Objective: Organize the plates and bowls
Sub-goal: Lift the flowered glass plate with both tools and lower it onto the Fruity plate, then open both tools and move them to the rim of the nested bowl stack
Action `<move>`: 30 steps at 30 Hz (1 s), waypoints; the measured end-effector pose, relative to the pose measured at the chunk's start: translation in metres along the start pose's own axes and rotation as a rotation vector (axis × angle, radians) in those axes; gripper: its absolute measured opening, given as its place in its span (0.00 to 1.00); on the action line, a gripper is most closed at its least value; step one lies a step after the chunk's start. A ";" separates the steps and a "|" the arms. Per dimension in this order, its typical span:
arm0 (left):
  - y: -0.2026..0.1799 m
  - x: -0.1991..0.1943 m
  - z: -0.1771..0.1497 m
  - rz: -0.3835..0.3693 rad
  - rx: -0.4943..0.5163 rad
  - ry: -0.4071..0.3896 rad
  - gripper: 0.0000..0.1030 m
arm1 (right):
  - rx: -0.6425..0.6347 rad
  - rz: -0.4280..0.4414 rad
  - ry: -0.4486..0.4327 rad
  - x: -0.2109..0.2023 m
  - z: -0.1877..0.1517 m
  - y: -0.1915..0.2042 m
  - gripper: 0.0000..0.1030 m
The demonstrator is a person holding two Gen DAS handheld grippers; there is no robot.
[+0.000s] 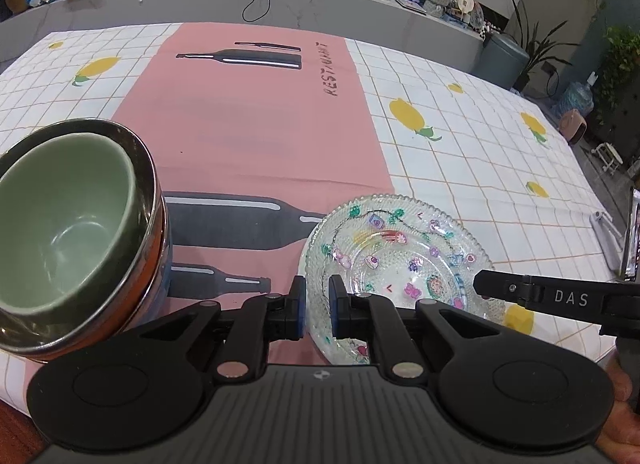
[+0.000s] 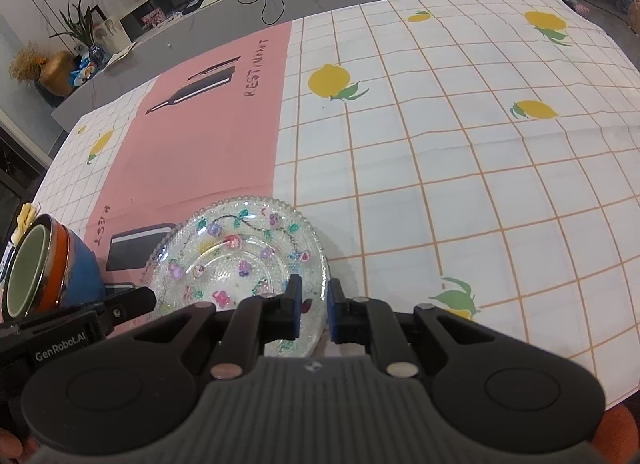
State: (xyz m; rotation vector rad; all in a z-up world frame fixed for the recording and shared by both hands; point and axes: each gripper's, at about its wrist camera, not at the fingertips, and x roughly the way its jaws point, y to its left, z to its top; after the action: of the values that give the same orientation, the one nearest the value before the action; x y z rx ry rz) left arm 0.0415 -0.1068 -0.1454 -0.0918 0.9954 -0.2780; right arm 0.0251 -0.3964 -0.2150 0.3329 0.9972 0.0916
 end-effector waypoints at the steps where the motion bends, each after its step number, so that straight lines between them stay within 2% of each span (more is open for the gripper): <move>1: 0.000 0.001 0.000 0.001 -0.001 0.006 0.12 | -0.005 -0.004 0.001 0.000 0.000 0.001 0.11; 7: -0.001 0.002 0.000 0.013 -0.004 0.009 0.12 | -0.033 -0.030 -0.005 0.003 -0.003 0.005 0.11; 11: -0.002 0.002 -0.001 0.016 0.004 0.013 0.12 | -0.045 -0.031 -0.005 0.002 -0.003 0.007 0.16; 14: -0.002 -0.001 0.000 0.008 0.002 -0.002 0.14 | -0.040 -0.027 -0.009 0.001 -0.004 0.008 0.19; 15: -0.002 -0.003 0.000 0.002 -0.001 -0.010 0.18 | -0.039 -0.031 -0.010 0.001 -0.005 0.009 0.20; 16: -0.001 -0.005 0.000 -0.013 -0.006 -0.013 0.21 | -0.040 -0.034 -0.013 0.000 -0.005 0.010 0.23; 18: 0.001 -0.010 0.002 -0.046 -0.030 -0.019 0.31 | -0.043 -0.035 -0.027 -0.004 -0.005 0.012 0.39; 24: 0.000 -0.037 0.009 -0.070 -0.011 -0.046 0.37 | -0.039 -0.032 -0.052 -0.021 -0.002 0.022 0.45; 25: 0.000 -0.043 0.011 -0.080 -0.001 -0.048 0.38 | -0.029 -0.023 -0.047 -0.024 -0.002 0.024 0.47; 27: 0.000 -0.054 0.016 -0.094 0.015 -0.042 0.42 | -0.007 -0.007 -0.023 -0.028 0.001 0.027 0.57; 30: 0.006 -0.070 0.023 -0.093 0.016 -0.014 0.46 | 0.011 -0.001 0.026 -0.031 0.004 0.037 0.58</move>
State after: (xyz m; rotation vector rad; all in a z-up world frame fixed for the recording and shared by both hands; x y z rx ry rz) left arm 0.0257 -0.0834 -0.0772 -0.1249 0.9764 -0.3697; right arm 0.0141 -0.3690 -0.1761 0.3422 1.0237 0.0891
